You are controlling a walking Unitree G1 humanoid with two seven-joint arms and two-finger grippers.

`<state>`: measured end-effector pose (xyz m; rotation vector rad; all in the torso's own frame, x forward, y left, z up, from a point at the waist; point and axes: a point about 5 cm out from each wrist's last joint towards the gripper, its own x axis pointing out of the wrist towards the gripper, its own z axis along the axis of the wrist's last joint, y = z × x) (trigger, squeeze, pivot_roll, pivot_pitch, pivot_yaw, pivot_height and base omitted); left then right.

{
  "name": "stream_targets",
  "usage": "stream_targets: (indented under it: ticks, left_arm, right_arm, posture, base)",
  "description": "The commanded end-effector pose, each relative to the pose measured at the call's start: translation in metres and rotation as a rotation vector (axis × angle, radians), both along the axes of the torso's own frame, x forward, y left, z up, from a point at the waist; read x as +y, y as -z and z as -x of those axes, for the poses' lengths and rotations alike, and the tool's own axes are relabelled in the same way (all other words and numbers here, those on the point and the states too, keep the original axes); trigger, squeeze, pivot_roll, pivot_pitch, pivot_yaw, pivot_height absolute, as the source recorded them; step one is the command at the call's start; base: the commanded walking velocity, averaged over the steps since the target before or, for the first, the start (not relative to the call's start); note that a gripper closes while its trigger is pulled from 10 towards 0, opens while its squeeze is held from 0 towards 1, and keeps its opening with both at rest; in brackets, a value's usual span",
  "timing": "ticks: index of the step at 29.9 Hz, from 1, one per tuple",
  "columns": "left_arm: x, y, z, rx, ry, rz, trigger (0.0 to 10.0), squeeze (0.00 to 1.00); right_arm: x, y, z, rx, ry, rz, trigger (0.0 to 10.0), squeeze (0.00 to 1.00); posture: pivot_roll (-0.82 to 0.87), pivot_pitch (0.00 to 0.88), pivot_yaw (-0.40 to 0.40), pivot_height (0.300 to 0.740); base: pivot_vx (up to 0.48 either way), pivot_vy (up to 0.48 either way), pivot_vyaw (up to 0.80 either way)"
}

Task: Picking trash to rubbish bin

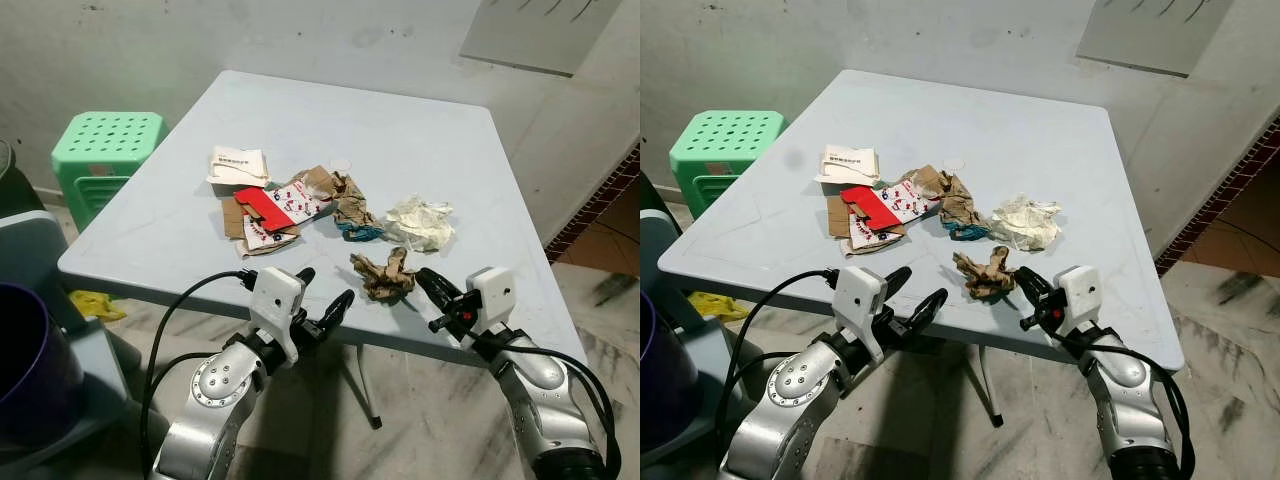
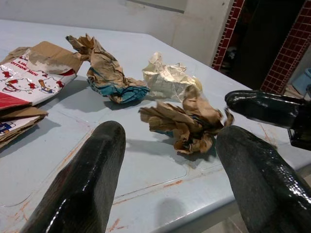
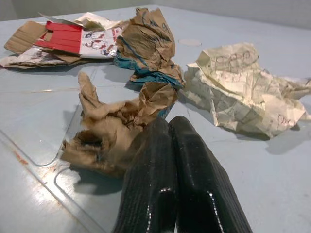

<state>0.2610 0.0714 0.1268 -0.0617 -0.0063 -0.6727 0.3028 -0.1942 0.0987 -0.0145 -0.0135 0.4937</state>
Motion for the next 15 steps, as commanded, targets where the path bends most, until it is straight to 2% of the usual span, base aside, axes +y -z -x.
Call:
stream_targets:
  ticks: [1,5,15]
  left_arm:
    - [-0.002,-0.003,0.001,-0.006,0.002,0.013,10.0,0.00]
    - [-0.002,-0.003,0.001,-0.006,-0.002,0.015,10.0,0.00]
    - [-0.002,-0.005,-0.001,-0.011,-0.009,0.020,10.0,0.00]
  right_arm:
    - [-0.006,-0.007,-0.003,-0.006,-0.003,-0.043,10.0,1.00]
    - [-0.009,-0.017,-0.006,-0.040,-0.004,-0.077,10.0,1.00]
    - [0.004,-0.030,-0.017,-0.065,-0.078,-0.074,10.0,1.00]
  posture:
    - [0.02,0.128,-0.101,0.740]
    - [0.02,0.129,-0.102,0.740]
    - [0.03,0.130,-0.103,0.740]
  base:
    - [0.000,0.000,0.00]
    - [0.000,0.000,0.00]
    - [0.000,0.000,0.00]
